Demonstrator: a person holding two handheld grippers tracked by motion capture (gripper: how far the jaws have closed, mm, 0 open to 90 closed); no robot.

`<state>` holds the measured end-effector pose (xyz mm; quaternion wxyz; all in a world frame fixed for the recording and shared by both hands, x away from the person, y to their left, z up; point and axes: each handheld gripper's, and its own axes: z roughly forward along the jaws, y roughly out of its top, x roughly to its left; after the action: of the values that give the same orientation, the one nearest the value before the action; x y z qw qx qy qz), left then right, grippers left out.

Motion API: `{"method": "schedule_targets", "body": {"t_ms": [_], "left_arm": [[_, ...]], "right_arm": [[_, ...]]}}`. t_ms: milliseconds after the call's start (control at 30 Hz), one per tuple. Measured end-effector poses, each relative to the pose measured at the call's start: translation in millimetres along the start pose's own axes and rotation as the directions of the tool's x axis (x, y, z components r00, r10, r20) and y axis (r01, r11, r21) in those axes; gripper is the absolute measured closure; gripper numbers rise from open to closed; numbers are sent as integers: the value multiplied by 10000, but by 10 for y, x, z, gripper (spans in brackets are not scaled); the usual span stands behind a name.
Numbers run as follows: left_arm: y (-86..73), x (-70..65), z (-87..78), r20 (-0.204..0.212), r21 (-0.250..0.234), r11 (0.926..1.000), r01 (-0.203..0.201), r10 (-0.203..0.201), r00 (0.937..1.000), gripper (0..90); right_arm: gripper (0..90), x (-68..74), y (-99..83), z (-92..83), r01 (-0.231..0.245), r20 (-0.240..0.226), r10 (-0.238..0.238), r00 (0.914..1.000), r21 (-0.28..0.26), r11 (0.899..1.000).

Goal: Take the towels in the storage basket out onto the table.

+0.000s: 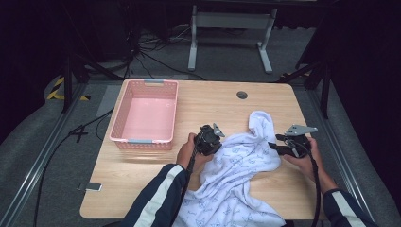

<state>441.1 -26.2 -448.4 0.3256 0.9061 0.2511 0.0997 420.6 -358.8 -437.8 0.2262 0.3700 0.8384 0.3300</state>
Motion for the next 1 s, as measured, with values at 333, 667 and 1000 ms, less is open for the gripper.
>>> {"method": "schedule_targets", "body": {"t_ms": [333, 667, 1000], "left_arm": [[-111, -5, -75, -516, 697, 9976, -61, 97, 9986, 849], [-232, 183, -154, -1685, 448, 9833, 1766, -1668, 9715, 846], [-83, 254, -126, -1189, -942, 9710, 2199, -2303, 9658, 548]], "right_arm": [[565, -157, -90, 84, -836, 462, 790, 9958, 1081, 9906], [556, -404, -325, -231, -2178, 1931, 1811, 9643, 1902, 9573], [523, -380, -236, -294, -1179, 1765, 959, 9796, 1182, 9860]]}}
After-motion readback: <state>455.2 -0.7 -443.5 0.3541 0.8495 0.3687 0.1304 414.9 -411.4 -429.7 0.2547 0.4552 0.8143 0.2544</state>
